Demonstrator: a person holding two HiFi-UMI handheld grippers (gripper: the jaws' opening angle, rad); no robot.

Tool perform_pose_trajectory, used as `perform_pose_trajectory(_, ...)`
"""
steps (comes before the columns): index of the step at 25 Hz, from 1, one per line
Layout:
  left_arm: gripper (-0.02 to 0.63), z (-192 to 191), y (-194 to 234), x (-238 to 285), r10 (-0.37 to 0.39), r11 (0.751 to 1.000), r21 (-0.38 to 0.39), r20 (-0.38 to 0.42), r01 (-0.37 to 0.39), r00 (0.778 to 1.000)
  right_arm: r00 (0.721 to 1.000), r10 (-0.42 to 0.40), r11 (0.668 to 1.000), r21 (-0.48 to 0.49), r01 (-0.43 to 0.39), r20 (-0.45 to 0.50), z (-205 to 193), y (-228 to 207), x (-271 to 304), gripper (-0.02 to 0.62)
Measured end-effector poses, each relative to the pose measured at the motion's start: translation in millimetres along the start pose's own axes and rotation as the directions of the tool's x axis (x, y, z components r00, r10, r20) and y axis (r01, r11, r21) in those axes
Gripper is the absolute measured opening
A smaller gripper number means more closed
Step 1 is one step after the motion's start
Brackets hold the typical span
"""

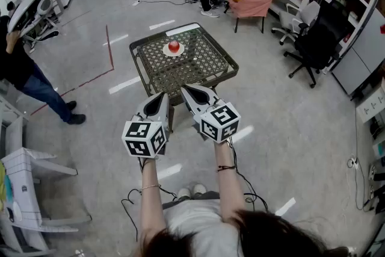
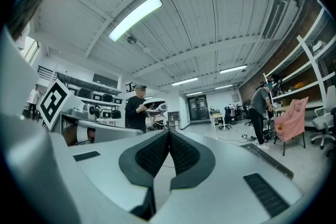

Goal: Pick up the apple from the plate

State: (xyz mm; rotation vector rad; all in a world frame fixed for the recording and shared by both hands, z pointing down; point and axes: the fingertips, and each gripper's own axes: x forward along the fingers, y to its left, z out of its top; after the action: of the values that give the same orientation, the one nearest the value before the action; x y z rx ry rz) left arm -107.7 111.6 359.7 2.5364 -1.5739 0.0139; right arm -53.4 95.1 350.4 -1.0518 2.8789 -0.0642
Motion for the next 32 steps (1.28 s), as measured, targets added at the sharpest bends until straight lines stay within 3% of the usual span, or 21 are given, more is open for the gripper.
perform_pose_trajectory(21, 0.011, -17.9, -4.8, 37.1, 0.031, 0.999, -0.018, -0.012, -0.031, 0.999, 1.000, -0.011, 0.999, 0.050, 0.011, 0.006, -12.8, -52.5, -2.1, 0.009)
perform_pose_trajectory(32, 0.011, -22.0, 15.4, 70.4, 0.058, 0.997, -0.043, -0.027, -0.059, 0.998, 1.000, 0.005, 0.998, 0.070, -0.004, -0.021, -25.3, -78.9, 23.1, 0.009)
